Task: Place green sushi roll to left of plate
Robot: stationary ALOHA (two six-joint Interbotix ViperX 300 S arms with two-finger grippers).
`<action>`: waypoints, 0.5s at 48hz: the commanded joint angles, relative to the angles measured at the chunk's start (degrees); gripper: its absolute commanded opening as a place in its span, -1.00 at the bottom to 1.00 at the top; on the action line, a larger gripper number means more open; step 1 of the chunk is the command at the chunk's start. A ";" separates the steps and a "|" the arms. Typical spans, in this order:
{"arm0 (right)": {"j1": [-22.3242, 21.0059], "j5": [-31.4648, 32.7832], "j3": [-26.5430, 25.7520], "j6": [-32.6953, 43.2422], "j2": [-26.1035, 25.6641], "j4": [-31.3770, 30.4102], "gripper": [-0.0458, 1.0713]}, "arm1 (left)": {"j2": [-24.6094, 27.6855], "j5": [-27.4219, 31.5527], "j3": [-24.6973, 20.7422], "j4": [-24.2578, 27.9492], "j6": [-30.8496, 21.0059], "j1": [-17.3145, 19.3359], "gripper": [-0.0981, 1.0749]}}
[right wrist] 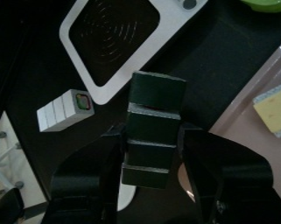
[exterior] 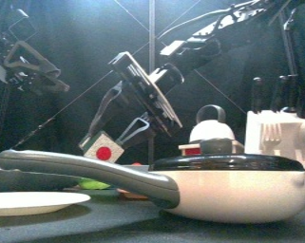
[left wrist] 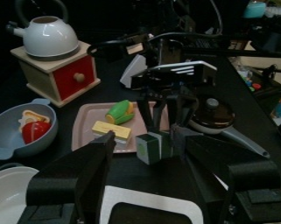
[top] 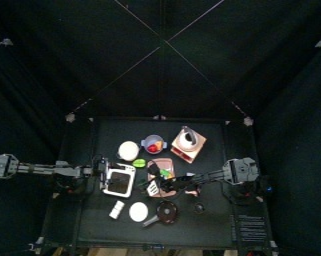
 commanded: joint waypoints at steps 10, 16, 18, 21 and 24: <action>-1.32 2.81 -3.34 0.35 0.79 -0.44 0.14 | 0.00 -0.18 -0.62 0.00 0.00 0.00 0.70; -1.32 6.68 -3.34 0.44 0.79 -0.09 0.16 | 0.09 -0.18 -0.53 0.00 0.00 0.00 0.70; -1.32 8.09 -3.34 0.70 0.88 0.18 0.15 | 0.09 -0.18 -0.53 0.00 0.00 0.00 0.70; -1.23 10.37 -3.69 0.44 0.88 1.32 0.16 | 0.00 -0.18 -0.53 0.00 0.09 0.00 0.70; -1.14 12.48 -4.39 0.35 0.97 2.02 0.16 | 0.00 -0.18 -0.53 0.00 0.09 0.00 0.70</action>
